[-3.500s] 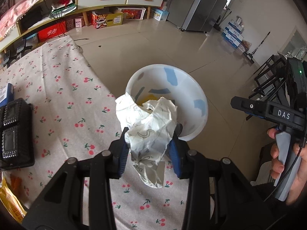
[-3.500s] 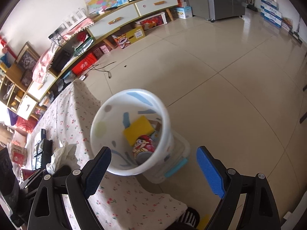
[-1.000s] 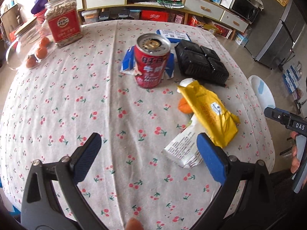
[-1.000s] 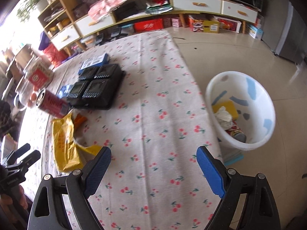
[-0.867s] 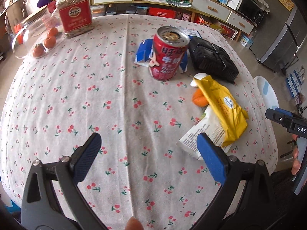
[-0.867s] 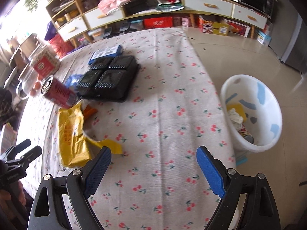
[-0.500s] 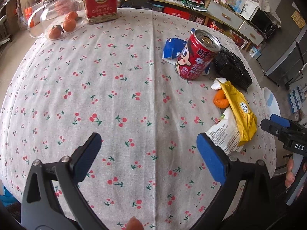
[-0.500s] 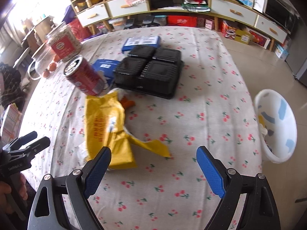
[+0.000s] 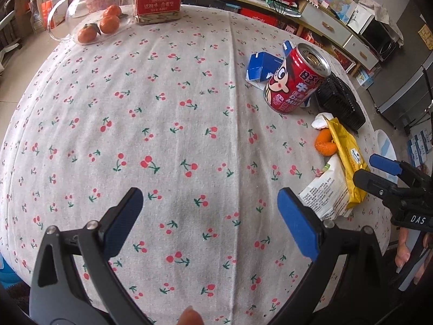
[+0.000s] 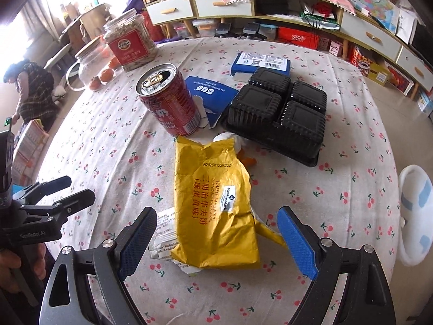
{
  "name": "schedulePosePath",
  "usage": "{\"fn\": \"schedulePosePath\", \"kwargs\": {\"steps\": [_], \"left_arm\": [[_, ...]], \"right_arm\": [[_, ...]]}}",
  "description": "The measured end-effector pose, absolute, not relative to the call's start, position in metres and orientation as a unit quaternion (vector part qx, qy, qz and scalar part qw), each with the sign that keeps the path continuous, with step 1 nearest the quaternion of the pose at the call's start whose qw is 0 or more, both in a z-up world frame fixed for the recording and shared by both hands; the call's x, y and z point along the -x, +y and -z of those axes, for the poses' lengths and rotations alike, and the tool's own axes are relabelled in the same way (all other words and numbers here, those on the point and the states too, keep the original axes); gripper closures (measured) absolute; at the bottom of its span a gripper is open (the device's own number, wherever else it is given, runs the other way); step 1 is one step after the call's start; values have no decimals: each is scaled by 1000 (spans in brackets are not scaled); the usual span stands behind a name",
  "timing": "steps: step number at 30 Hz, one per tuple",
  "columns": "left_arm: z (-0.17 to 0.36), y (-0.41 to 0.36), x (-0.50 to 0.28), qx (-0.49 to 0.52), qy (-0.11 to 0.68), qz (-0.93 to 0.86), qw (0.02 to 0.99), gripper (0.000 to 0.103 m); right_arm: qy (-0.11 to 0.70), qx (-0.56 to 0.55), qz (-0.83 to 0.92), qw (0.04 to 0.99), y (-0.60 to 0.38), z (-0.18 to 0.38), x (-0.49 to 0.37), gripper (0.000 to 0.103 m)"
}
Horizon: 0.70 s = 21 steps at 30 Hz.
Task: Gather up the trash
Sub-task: 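Grasp the yellow plastic bag with the right gripper and lift it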
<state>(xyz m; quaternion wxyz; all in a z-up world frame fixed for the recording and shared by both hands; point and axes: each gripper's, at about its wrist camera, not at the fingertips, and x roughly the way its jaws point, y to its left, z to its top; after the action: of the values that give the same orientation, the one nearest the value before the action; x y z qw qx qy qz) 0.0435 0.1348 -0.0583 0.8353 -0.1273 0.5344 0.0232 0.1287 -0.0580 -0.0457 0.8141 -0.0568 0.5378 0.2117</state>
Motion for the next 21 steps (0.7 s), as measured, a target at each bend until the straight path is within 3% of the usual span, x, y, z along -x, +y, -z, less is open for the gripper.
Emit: {"fn": "schedulePosePath", "kwargs": {"steps": [10, 15, 21], "left_arm": [[63, 136, -45, 126, 540, -23, 832, 4], [61, 130, -44, 121, 539, -13, 834, 4], [58, 116, -43, 106, 537, 6, 837, 4]], "right_arm": [[558, 69, -212, 799, -53, 62, -134, 13], [559, 58, -218, 798, -58, 60, -133, 35], [545, 49, -214, 809, -71, 49, -127, 41]]}}
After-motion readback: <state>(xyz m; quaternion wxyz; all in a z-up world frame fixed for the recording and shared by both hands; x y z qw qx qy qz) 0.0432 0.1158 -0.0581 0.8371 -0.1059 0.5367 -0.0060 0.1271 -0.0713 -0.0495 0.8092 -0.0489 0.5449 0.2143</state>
